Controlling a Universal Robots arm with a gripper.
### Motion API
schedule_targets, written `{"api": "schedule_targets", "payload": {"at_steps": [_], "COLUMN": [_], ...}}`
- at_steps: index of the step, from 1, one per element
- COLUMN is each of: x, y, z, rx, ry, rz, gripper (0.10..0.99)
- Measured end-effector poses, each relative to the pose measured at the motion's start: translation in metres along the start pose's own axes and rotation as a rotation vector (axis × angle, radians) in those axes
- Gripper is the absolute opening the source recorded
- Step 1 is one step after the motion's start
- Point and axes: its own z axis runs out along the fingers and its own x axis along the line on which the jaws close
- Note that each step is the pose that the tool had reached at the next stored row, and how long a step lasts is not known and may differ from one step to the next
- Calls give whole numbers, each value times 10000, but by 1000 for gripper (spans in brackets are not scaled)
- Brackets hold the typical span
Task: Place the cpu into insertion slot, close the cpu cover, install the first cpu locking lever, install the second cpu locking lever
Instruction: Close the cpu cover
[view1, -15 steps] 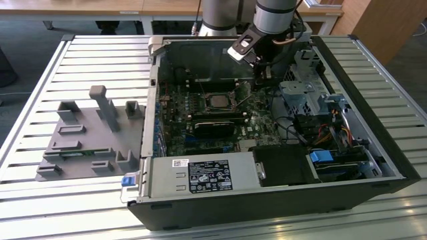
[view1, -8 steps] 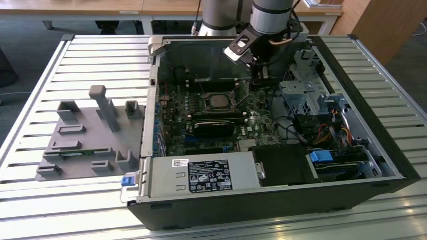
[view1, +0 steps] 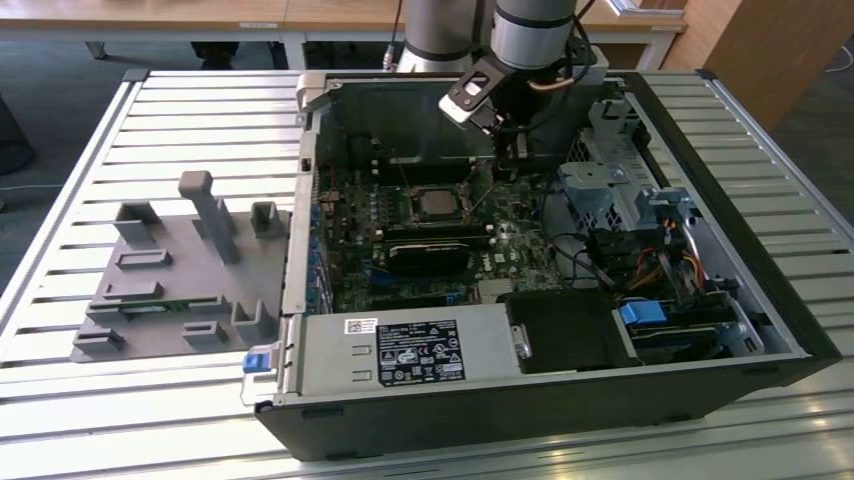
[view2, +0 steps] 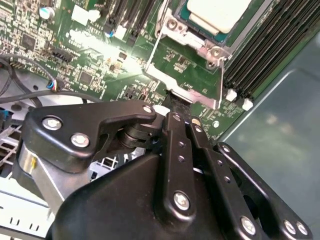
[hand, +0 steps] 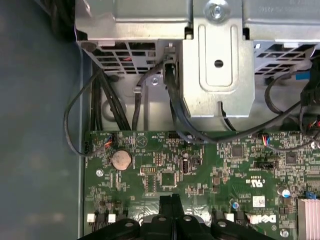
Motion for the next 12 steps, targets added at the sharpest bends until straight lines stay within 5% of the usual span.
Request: {"api": "schedule_targets", "payload": {"at_steps": [12], "x": [-1], "y": [-71], "z": [-3], "rx": [0], "ry": [-1], "rz": [0], "gripper": [106]}}
